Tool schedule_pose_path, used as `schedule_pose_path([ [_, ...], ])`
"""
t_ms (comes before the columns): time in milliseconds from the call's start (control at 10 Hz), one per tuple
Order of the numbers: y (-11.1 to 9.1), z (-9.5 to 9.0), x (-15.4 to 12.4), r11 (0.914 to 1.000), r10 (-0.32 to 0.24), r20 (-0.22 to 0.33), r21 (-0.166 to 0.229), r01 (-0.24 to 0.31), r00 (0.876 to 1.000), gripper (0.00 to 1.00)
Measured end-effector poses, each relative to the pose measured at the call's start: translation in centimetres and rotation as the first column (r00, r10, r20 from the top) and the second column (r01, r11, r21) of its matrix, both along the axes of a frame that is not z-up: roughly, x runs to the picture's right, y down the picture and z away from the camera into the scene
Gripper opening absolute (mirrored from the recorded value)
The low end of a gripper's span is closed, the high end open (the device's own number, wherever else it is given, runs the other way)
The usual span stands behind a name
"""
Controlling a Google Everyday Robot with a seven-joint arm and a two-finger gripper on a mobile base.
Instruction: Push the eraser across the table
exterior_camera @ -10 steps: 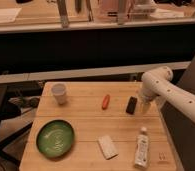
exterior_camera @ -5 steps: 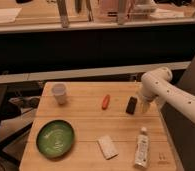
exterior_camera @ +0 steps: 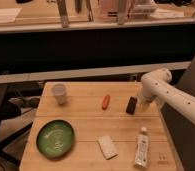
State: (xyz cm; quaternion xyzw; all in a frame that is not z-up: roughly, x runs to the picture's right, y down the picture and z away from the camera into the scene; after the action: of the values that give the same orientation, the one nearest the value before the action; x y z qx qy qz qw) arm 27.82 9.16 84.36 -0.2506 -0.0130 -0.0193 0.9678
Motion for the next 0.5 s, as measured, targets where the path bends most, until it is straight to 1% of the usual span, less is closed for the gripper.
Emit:
schedule_pose_path([
  [100,0.08,0.16,0.06,1.0,-0.001,-0.003,0.001,0.001,1.0,0.36],
  [400,0.05,0.55,0.26,1.0,-0.003,-0.009,0.004,0.003,1.0,0.09],
  [500,-0.04,0.68,0.34,1.0,-0.001,-0.011,0.004,0.001,1.0,0.05],
])
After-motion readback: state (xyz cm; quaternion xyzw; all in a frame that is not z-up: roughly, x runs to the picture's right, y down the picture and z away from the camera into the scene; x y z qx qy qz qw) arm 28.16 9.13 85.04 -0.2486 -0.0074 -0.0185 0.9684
